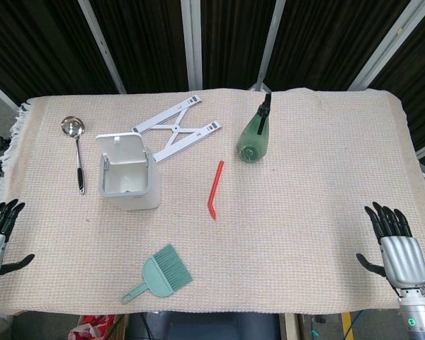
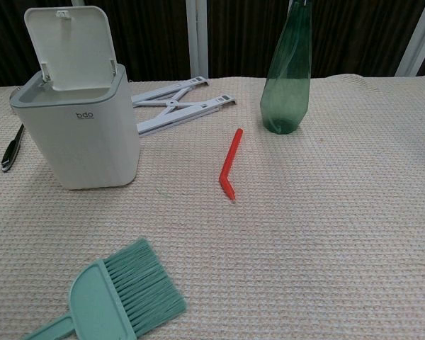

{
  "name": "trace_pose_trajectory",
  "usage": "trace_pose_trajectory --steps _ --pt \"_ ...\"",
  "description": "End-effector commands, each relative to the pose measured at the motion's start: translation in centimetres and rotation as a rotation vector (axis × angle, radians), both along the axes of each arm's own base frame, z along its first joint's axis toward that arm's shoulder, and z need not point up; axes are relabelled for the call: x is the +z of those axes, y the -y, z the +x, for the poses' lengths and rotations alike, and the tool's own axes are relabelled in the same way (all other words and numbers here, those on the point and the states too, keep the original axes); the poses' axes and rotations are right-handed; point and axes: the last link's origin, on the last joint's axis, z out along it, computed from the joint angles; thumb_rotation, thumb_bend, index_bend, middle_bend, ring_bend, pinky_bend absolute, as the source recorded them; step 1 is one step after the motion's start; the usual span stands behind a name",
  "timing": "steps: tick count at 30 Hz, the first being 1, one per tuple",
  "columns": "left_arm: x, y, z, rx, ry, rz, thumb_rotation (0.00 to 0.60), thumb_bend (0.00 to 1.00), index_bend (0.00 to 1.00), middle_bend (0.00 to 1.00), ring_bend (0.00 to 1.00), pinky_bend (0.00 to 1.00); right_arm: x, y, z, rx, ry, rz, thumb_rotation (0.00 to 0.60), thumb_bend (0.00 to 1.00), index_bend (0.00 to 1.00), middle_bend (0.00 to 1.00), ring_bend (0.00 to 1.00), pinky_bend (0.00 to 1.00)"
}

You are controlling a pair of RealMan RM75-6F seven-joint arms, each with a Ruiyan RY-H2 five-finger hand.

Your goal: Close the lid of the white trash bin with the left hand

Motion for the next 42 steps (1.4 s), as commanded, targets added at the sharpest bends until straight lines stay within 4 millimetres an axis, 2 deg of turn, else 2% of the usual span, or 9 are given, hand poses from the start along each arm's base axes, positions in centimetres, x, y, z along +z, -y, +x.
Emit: trace_pose_trajectory --steps 1,27,29,30,32,34,36,40,42 --pt "0.1 0.0 0.0 0.001 -0.001 0.001 0.6 0.06 0.0 0.0 0.0 0.02 -0.1 0.0 0.0 0.0 0.003 0.0 0.6 0.23 0.0 0.0 0.0 0.03" --pt "0.4 0.3 -0.1 0.009 -0.008 0.012 0.6 0.07 0.0 0.0 0.0 0.02 -0.3 0.5 0.1 -0.005 0.019 -0.012 0.6 0.23 0.0 0.0 0.0 0.01" --pt "0.4 0.0 0.0 0.008 -0.007 0.014 0.6 0.09 0.0 0.0 0.0 0.03 -0.2 0.5 0.1 -0.007 0.02 -0.014 0.6 0.23 0.0 0.0 0.0 0.01" --pt "0.5 -0.1 0.1 0.007 -0.006 0.016 0.6 0.12 0.0 0.01 0.0 0.07 -0.2 0.5 0.1 -0.008 0.021 -0.014 0.6 0.23 0.0 0.0 0.0 0.01" --pt "0.7 -0.5 0.5 0.0 -0.008 0.029 0.6 0.2 0.0 0.11 0.09 0.22 -0.1 0.6 0.1 -0.01 0.026 -0.016 0.6 0.23 0.0 0.0 0.0 0.01" --pt "1.3 -1.5 1.2 -0.021 -0.019 0.057 0.6 0.3 0.0 0.33 0.3 0.45 -0.2 0.6 0.1 -0.014 0.028 -0.015 0.6 0.23 0.0 0.0 0.0 0.01" --pt "1.7 -2.5 2.0 -0.039 -0.026 0.08 0.6 0.37 0.0 0.49 0.44 0.57 -0.2 0.6 0.1 -0.016 0.031 -0.013 0.6 0.23 0.0 0.0 0.0 0.01" --pt "2.6 -5.3 4.5 -0.068 -0.024 0.08 0.6 0.49 0.0 0.73 0.65 0.73 -0.3 0.7 0.1 -0.019 0.034 -0.01 0.6 0.23 0.0 0.0 0.0 0.01" --pt "2.9 -6.7 5.6 -0.065 -0.017 0.058 0.6 0.54 0.0 0.81 0.72 0.78 -0.4 0.7 0.1 -0.022 0.036 -0.008 0.6 0.23 0.0 0.0 0.0 0.01"
